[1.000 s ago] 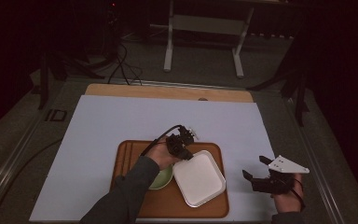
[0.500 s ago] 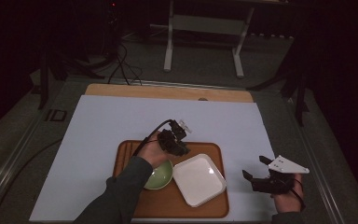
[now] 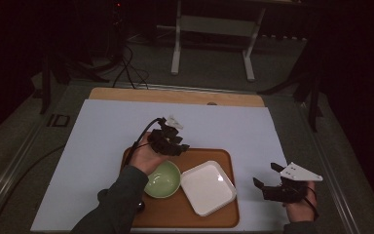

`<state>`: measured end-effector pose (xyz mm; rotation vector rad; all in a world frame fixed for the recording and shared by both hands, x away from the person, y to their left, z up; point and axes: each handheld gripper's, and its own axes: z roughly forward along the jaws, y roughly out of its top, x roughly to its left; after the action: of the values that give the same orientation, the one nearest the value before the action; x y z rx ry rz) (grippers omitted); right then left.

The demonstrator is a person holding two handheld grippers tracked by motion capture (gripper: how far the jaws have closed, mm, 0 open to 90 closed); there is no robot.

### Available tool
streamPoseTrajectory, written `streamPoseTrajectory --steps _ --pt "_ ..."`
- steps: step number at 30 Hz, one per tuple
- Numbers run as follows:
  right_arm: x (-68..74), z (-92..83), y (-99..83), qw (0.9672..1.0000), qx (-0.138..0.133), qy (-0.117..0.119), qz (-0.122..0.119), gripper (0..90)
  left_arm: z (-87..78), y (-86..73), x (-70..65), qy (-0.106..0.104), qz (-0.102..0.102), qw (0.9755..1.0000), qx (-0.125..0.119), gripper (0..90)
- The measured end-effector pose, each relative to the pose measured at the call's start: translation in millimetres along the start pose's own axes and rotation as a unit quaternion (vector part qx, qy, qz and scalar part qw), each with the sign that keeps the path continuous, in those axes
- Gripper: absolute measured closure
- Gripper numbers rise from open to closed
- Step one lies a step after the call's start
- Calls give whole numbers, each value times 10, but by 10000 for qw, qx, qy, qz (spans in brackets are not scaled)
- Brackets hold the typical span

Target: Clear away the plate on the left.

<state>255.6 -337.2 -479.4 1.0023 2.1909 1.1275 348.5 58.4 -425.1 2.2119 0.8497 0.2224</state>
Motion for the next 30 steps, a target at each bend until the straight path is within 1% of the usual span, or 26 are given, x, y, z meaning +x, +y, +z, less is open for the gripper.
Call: streamPoseTrajectory --steps 1,2,3,4,5,7,8,9,10,13,14,15,17,18,19,20,21,22,23,24,25,26,27,28,29,30 --pt "0 -1 0 10000 -1 -1 -1 137 0 0 0 0 0 10000 0 586" --pt "0 -1 0 10000 -2 1 0 137 -65 -23 18 80 -11 9999 -100 583" --pt "-1 0 -1 10000 -1 -1 1 137 -65 -23 18 80 -11 9999 -100 582" --pt "-3 1 -1 10000 0 -1 -1 137 -124 -49 39 116 -55 9998 -173 582" --pt "-4 1 -1 10000 0 -4 -1 137 -124 -49 39 116 -55 9998 -173 582" --pt "-4 0 -1 10000 -3 -4 0 137 -178 -76 66 150 -127 9995 -266 583" --pt "-1 0 0 10000 -6 -6 0 137 -236 -101 98 179 -198 9990 -368 582" --pt "-1 0 0 10000 -6 -6 0 137 -236 -101 98 179 -198 9990 -368 582" --pt "0 0 1 10000 -8 -11 0 137 -293 -123 126 174 -253 9985 -463 581" --pt "-2 1 1 10000 -9 -13 -1 137 -349 -145 145 184 -269 9981 -518 583" --pt "-1 1 0 10000 -8 -11 -1 137 -406 -171 157 248 -302 9974 -612 583" --pt "-1 1 0 10000 -8 -10 -1 137 -406 -171 157 248 -302 9974 -612 583" --pt "-1 1 0 10000 -9 -11 -1 137 -467 -199 174 300 -327 9967 -685 583" --pt "-3 2 0 10000 -10 -15 -3 137 -531 -226 195 383 -351 9958 -758 582" --pt "-4 2 -1 10000 -7 -16 -5 137 -531 -226 195 383 -351 9958 -758 581" --pt "-3 2 -1 10000 -6 -16 -2 137 -591 -251 211 469 -393 9948 -820 579" --pt "-3 2 -1 10000 -6 -16 -2 137 -591 -251 211 469 -393 9948 -820 575" --pt "-3 1 0 10000 -11 -17 -4 137 -648 -273 224 602 -394 9936 -871 572" --pt "-3 1 0 10000 -11 -17 -4 137 -648 -273 224 602 -394 9936 -871 567" --pt "-2 1 1 10000 -9 -18 -1 137 -707 -300 231 773 -373 9922 -902 566" --pt "-2 1 1 10000 -9 -18 -1 137 -707 -300 231 773 -373 9922 -902 566" --pt "-2 -1 1 10000 -13 -22 -3 137 -766 -335 236 891 -367 9908 -948 566" --pt "-2 -1 1 10000 -13 -22 -3 137 -766 -335 236 891 -367 9908 -948 564" --pt "-2 0 0 10000 -16 -26 -1 137 -793 -355 234 977 -372 9897 -982 564" --pt "-3 2 0 10000 -13 -21 -7 137 -845 -398 234 1176 -406 9867 -1049 563" --pt "-3 4 0 10000 -14 -18 -19 137 -873 -422 236 1291 -439 9845 -1101 563"
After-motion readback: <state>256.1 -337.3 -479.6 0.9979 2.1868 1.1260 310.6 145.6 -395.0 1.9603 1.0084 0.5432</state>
